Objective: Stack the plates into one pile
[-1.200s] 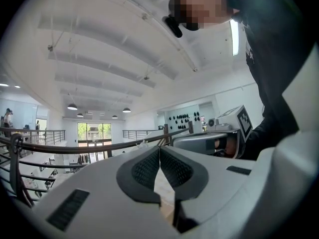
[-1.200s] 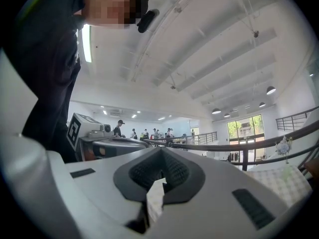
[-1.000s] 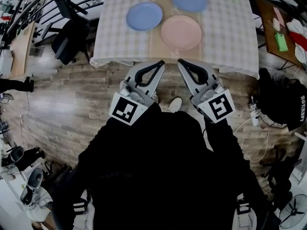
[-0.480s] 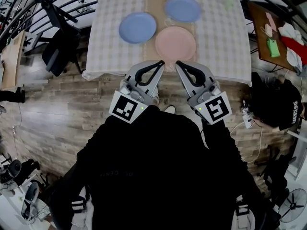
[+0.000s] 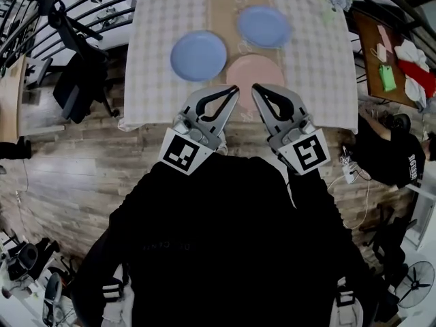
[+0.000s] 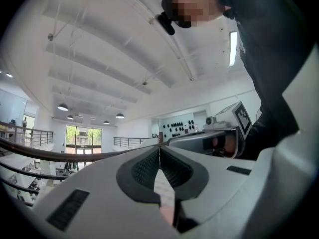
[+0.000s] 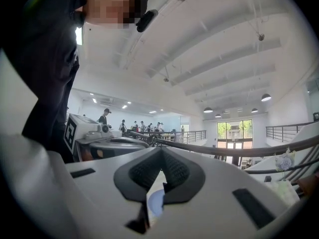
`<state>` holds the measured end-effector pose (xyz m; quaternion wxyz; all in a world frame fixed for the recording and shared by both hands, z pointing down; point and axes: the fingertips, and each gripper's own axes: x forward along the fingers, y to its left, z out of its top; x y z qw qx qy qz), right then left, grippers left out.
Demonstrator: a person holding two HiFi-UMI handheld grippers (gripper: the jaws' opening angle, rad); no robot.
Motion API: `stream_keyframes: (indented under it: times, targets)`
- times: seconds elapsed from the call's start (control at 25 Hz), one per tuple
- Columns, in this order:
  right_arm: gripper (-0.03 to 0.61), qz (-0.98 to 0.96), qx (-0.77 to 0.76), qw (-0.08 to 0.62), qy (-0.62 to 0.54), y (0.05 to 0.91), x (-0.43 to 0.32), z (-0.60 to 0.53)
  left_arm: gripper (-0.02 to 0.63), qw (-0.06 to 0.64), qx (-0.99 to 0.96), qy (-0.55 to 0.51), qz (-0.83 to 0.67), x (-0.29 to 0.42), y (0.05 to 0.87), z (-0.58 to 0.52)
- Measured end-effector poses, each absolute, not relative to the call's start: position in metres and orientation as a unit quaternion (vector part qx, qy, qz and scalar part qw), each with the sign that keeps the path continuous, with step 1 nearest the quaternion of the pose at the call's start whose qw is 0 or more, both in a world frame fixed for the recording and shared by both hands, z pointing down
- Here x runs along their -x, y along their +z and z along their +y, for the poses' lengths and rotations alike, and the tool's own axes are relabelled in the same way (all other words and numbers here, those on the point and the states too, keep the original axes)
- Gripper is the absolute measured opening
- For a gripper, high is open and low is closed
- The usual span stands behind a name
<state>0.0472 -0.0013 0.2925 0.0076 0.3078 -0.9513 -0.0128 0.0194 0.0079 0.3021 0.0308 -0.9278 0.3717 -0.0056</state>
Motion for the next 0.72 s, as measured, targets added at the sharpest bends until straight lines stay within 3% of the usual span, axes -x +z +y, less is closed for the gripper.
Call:
stream_keyframes:
  times: [0.36,0.72]
  targets:
    - [0.008,-0.951,-0.306,0.044,0.005,0.326,-0.021,-0.045,0.021,-0.001,0.926,0.000,0.378,0.017,0.318,-0.046]
    - [0.009,-0.945,-0.316,0.074,0.038,0.355,-0.044,-0.094,0.021,0.007,0.918,-0.003,0.397,0.004,0.327,-0.082]
